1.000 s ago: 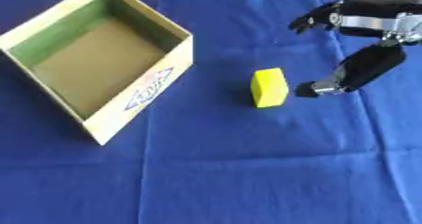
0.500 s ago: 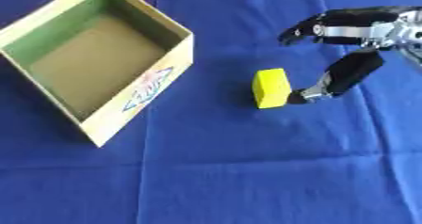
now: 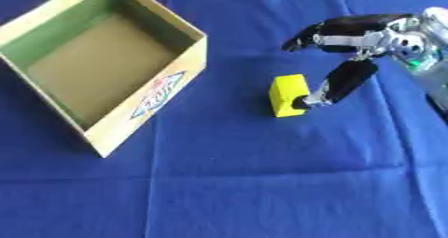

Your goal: Pick up objects on the table and place them in the box.

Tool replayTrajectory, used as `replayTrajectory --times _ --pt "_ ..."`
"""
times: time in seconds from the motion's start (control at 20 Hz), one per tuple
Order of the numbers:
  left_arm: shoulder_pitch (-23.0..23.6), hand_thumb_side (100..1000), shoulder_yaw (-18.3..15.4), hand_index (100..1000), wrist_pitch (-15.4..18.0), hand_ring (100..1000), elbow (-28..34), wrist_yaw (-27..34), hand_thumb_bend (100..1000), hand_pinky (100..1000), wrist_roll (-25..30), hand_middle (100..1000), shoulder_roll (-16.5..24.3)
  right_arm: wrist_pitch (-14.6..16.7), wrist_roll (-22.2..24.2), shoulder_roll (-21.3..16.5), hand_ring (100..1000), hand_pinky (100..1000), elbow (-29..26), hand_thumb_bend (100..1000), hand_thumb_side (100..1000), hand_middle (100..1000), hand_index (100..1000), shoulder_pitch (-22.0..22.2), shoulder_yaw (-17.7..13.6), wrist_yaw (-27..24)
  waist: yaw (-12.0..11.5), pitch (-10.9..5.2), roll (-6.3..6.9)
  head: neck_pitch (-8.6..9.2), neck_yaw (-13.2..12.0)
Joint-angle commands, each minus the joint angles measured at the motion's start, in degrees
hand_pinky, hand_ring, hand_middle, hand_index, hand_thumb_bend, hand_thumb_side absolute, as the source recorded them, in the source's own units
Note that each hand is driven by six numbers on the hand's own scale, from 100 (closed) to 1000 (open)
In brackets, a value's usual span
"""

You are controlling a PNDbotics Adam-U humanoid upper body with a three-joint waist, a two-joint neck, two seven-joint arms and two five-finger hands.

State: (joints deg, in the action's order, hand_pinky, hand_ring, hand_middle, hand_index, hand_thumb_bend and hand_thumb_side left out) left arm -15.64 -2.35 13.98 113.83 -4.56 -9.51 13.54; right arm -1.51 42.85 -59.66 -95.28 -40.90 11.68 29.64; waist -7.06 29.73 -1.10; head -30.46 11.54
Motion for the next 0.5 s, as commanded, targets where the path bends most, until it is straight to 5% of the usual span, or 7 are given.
replayTrajectory --times 0.05,0.5 --pt "-0.61 904 0.01 664 0.14 455 0.76 0.11 100 291 0.24 557 0.37 1.04 -0.85 -0.74 937 869 1.82 533 532 894 991 -1.22 -0.75 1.32 -0.14 -0.92 -0.08 1.07 0.39" --pt "-0.75 906 -0.12 661 0.13 454 0.76 -0.16 100 291 0.44 553 0.03 2.47 2.78 -0.40 930 859 2.50 508 496 865 967 -0.66 0.14 1.51 0.00 0.01 -0.12 0.84 0.37"
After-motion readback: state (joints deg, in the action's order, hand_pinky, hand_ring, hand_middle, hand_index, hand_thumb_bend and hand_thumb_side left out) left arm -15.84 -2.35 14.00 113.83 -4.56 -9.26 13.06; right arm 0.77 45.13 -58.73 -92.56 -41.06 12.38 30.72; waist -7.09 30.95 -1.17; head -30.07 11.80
